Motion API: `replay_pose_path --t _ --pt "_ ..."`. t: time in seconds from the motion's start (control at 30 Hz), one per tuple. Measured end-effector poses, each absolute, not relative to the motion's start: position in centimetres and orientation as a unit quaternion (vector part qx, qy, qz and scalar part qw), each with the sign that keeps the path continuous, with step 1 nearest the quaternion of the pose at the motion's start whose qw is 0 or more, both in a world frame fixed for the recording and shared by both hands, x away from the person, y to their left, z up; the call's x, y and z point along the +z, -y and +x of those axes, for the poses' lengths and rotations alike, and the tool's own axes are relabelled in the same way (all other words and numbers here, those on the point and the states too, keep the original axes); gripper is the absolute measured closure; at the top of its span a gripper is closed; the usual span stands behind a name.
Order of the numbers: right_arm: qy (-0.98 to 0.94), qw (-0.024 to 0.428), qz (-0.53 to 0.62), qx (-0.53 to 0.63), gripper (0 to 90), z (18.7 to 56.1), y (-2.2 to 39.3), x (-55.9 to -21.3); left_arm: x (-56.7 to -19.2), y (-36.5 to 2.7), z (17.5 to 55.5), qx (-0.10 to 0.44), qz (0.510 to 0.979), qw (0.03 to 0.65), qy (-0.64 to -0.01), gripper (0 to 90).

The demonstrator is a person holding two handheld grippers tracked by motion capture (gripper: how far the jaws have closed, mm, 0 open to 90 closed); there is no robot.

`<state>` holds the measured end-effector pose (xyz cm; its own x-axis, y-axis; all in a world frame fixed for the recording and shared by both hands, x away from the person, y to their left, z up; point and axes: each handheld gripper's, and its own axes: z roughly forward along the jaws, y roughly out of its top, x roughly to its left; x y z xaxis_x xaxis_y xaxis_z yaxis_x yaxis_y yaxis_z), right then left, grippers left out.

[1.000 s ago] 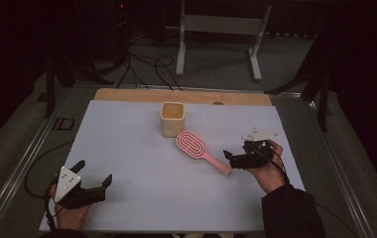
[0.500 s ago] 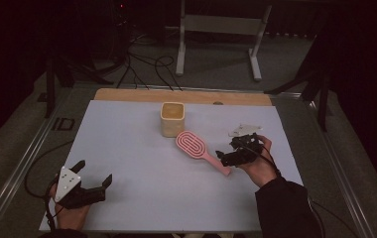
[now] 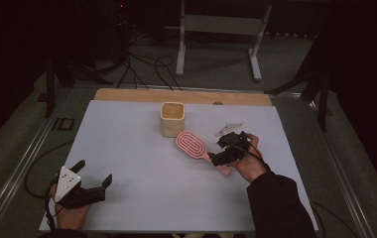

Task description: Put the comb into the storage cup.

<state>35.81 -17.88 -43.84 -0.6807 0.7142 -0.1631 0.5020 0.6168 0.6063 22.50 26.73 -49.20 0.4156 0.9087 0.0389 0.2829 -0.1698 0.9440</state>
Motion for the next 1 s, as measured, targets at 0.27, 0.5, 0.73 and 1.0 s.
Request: replay_pose_path --t 0.27,0.5,0.73,1.0 --pt "-0.884 0.19 0.347 0.251 9.0 36.7 17.3 -44.9 -49.2 -26.7 22.5 0.326 0.692 0.479 -0.431 0.0" --pt "-0.89 0.184 0.347 0.234 9.0 37.3 16.8 -45.9 -49.2 -26.7 22.5 0.326 0.693 0.478 -0.431 0.0" --pt "-0.897 0.181 0.343 0.213 9.2 37.8 16.0 -46.9 -49.2 -26.7 22.5 0.326 0.694 0.477 -0.43 0.0" --pt "-0.909 0.157 0.335 0.192 15.7 38.2 15.2 -48.2 -49.2 -26.7 22.5 0.326 0.695 0.476 -0.429 0.0"
